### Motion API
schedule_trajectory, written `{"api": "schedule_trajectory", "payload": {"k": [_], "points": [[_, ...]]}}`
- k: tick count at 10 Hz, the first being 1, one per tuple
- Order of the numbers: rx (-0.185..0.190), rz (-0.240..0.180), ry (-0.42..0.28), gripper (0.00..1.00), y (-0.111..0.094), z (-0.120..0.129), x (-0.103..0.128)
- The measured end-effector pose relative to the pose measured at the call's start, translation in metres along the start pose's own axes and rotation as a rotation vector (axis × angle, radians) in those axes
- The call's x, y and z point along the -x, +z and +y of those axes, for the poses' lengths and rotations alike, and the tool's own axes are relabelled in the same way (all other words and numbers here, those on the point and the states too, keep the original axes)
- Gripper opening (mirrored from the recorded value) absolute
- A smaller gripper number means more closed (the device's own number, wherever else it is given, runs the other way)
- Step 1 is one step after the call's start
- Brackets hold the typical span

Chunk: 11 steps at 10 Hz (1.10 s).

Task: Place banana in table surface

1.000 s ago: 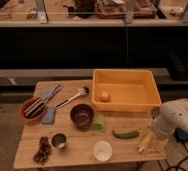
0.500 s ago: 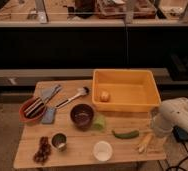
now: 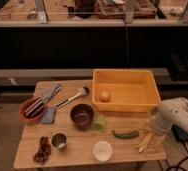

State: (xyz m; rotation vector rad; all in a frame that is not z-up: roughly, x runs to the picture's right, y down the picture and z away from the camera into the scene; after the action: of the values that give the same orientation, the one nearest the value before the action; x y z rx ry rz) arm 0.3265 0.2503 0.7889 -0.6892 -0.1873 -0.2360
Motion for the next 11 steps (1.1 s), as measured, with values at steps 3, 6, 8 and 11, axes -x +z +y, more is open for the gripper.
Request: {"api": "schedule_trajectory", "payload": {"k": [3, 6, 8, 11], "points": [[0.02, -0.004, -0.009, 0.65, 0.01, -0.005, 0.0], [0.041, -0.032, 0.0, 0.54, 0.018, -0.006, 0.003], [0.044, -0.055, 0.005, 0.32, 0.021, -0.006, 0.006], [0.046, -0.072, 0.008, 0.05, 0.021, -0.005, 0.008]]}}
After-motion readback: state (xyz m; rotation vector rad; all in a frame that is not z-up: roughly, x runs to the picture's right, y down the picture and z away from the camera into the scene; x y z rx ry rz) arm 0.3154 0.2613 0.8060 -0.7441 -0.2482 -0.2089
